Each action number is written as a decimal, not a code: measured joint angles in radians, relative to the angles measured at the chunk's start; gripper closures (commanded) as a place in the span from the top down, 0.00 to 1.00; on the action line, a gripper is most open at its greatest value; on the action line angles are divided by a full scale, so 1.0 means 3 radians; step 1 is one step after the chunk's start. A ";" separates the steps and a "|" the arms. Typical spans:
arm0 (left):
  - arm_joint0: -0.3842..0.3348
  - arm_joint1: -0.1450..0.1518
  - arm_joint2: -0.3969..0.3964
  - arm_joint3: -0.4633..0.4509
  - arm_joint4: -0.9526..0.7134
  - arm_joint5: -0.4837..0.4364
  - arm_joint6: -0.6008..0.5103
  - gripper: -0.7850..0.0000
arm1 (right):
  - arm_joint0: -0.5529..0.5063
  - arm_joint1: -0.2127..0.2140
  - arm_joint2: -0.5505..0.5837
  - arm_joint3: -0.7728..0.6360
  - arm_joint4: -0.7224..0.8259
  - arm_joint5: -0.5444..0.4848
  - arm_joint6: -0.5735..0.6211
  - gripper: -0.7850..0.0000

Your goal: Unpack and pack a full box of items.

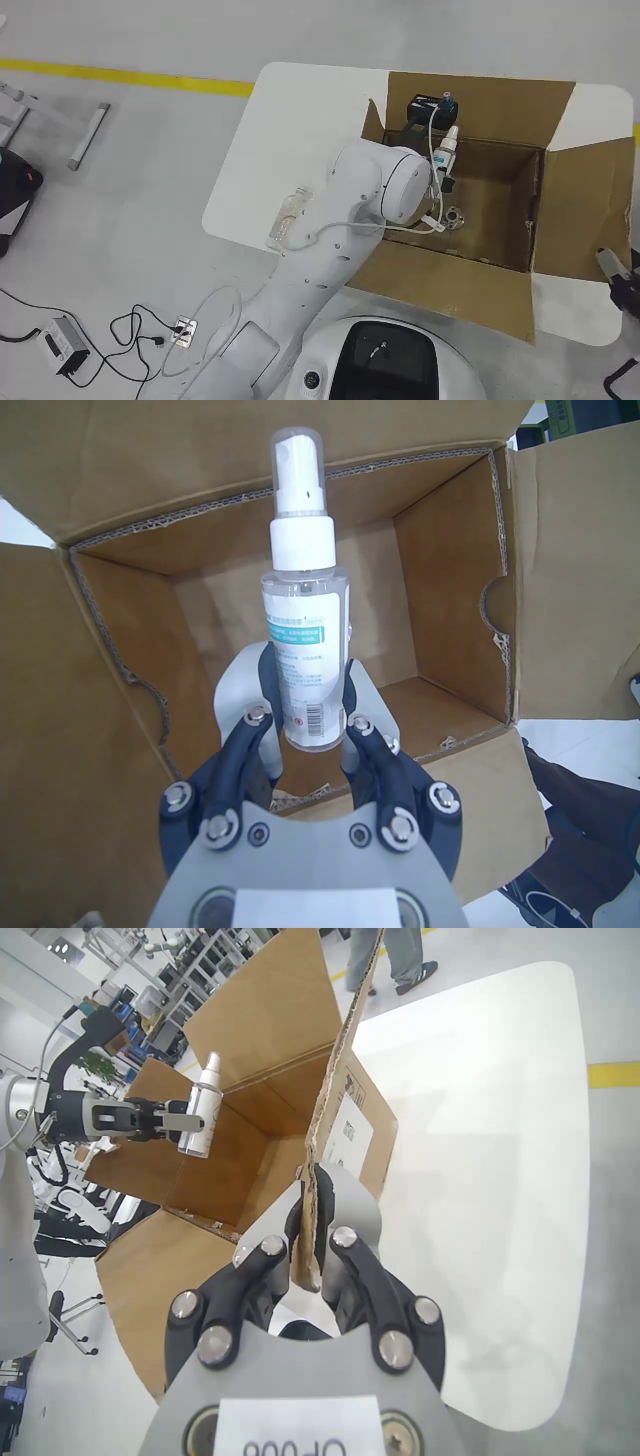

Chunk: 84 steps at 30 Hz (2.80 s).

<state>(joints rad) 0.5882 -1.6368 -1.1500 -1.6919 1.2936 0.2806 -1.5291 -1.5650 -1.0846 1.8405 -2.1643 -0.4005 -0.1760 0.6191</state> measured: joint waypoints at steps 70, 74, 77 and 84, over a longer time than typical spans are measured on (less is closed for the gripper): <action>0.0032 0.0673 -0.0767 -0.1190 -0.0337 -0.0561 -0.0023 0.00 | 0.0031 0.0036 0.0013 0.0042 -0.0052 -0.0015 -0.0058 0.00; 0.0068 0.0756 -0.0969 -0.1247 -0.0290 -0.0712 -0.0023 0.00 | 0.0031 0.0036 0.0013 0.0042 -0.0052 -0.0015 -0.0058 0.00; 0.0130 0.0816 -0.1096 -0.1223 -0.0275 -0.0755 -0.0023 0.00 | 0.0031 0.0036 0.0013 0.0042 -0.0052 -0.0015 -0.0058 0.00; 0.0422 0.0932 -0.1059 -0.1281 -0.0151 -0.0760 -0.0023 0.00 | 0.0031 0.0036 0.0013 0.0042 -0.0052 -0.0015 -0.0058 0.00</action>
<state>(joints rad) 0.7147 -1.3572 -1.4676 -2.0764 1.2482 0.0526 -1.5359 -1.5558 -1.0739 1.8444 -2.1517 -0.4160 -0.1803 0.6016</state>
